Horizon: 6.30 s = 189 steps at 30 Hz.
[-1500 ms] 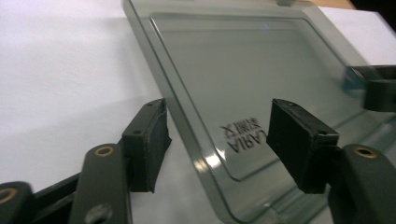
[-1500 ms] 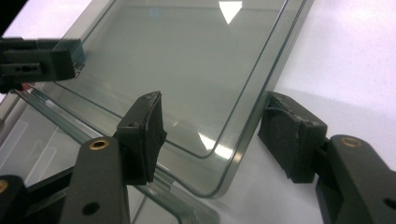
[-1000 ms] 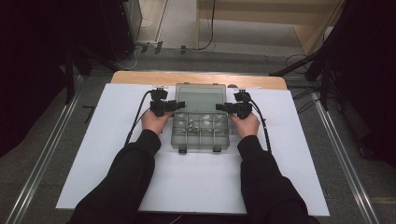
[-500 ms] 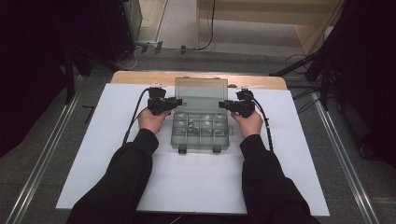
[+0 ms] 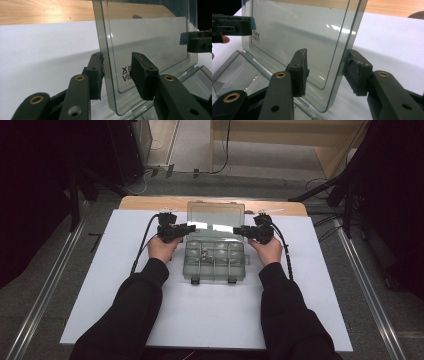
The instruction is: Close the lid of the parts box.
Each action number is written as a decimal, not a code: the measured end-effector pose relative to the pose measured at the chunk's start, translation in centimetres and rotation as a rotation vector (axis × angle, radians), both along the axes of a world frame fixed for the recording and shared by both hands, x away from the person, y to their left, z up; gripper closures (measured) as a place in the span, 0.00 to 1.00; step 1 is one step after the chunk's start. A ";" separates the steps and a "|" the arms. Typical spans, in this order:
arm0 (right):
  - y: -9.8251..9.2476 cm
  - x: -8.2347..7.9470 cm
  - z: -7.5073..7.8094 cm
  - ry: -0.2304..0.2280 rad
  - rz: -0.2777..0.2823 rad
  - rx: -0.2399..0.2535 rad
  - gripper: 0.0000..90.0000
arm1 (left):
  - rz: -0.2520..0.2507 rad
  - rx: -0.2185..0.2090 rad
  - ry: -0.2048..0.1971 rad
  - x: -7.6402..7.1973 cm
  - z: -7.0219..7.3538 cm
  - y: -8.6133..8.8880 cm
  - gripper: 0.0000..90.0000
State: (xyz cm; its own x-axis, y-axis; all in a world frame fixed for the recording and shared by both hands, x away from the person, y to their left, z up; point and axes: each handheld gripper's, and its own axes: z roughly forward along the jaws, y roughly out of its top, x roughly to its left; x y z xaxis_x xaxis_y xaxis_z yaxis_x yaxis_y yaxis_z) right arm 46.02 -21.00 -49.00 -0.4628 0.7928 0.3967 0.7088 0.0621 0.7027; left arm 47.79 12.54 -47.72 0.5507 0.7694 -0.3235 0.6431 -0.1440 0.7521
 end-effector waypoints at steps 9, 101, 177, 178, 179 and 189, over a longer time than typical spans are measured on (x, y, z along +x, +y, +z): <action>-0.2 -0.1 1.2 -0.007 0.017 0.002 0.66 | -0.034 0.011 -0.029 -0.5 0.8 0.2 0.69; 0.1 -4.8 2.8 -0.135 0.122 -0.056 0.62 | -0.254 0.064 0.081 -0.1 7.4 2.6 1.00; -1.5 -6.4 8.1 0.008 0.170 -0.019 1.00 | -0.309 0.083 0.040 -4.2 7.7 1.3 0.96; -1.4 -6.5 8.1 0.010 0.173 -0.019 1.00 | -0.307 0.083 0.036 -4.4 7.7 1.3 0.97; -1.4 -6.5 8.0 0.012 0.175 -0.021 1.00 | -0.310 0.083 0.037 -4.5 7.7 1.3 0.97; -1.1 -7.4 7.5 0.029 0.197 -0.033 1.00 | -0.333 0.078 0.026 -5.8 7.7 1.4 0.97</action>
